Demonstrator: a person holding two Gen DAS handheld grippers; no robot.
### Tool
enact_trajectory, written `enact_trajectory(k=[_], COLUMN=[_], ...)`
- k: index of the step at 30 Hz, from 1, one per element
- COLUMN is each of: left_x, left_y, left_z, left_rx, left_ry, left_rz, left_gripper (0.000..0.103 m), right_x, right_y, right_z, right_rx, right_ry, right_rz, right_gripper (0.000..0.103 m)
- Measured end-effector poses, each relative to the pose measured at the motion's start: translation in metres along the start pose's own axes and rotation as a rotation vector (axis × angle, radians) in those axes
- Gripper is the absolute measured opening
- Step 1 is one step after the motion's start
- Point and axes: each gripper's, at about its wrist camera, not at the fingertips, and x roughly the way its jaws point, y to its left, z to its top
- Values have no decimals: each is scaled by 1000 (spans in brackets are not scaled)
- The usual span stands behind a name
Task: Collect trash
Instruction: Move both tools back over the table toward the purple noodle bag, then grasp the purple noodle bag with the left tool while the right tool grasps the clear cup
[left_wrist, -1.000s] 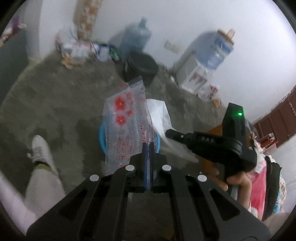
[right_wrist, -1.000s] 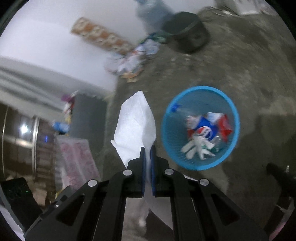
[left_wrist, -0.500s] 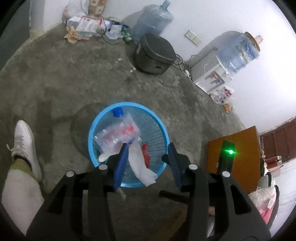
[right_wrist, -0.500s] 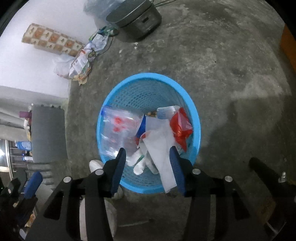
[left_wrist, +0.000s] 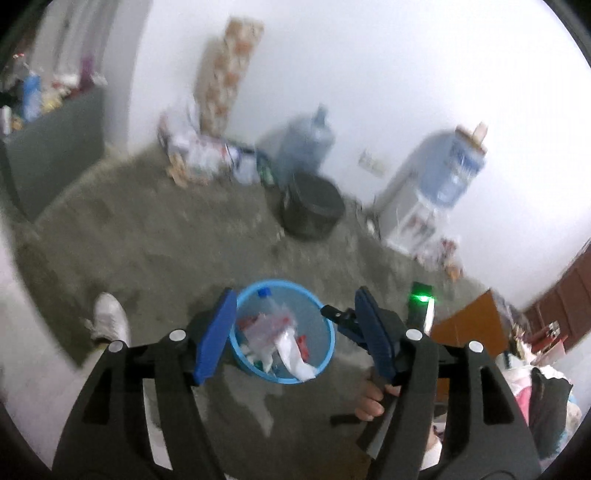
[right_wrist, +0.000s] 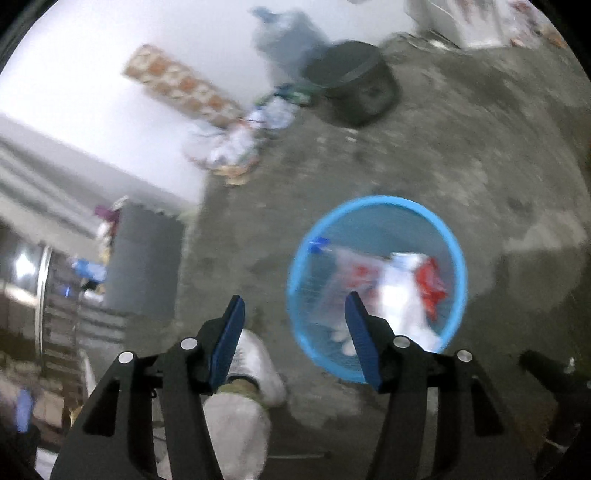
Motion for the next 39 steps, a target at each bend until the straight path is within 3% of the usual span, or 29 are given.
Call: enact_trajectory(k=[5, 10, 17, 21, 25, 28, 35, 39], left_x=[-105, -203, -291, -312, -320, -316, -303, -295], left_y=[28, 80, 168, 208, 226, 235, 265, 277], left_z=[-22, -67, -153, -197, -221, -230, -234, -234], left_rx=[-72, -131, -392, -557, -623, -636, -699, -728], left_ry=[-101, -197, -246, -243, -255, -258, -247, -241], left_rz=[76, 268, 461, 472, 459, 448, 393, 372], left_gripper=[65, 65, 66, 65, 65, 65, 65, 65], right_x=[-21, -47, -69, -60, -52, -44, -14, -7], right_y=[70, 137, 230, 273, 302, 315, 325, 323], right_z=[-25, -69, -155, -210, -260, -287, -312, -312], right_rx=[-169, -363, -626, -737, -857, -916, -967, -970], right_ry=[18, 61, 241, 397, 451, 460, 524, 544], right_rz=[119, 210, 403, 471, 454, 422, 316, 294], right_gripper=[56, 56, 56, 56, 55, 48, 17, 11])
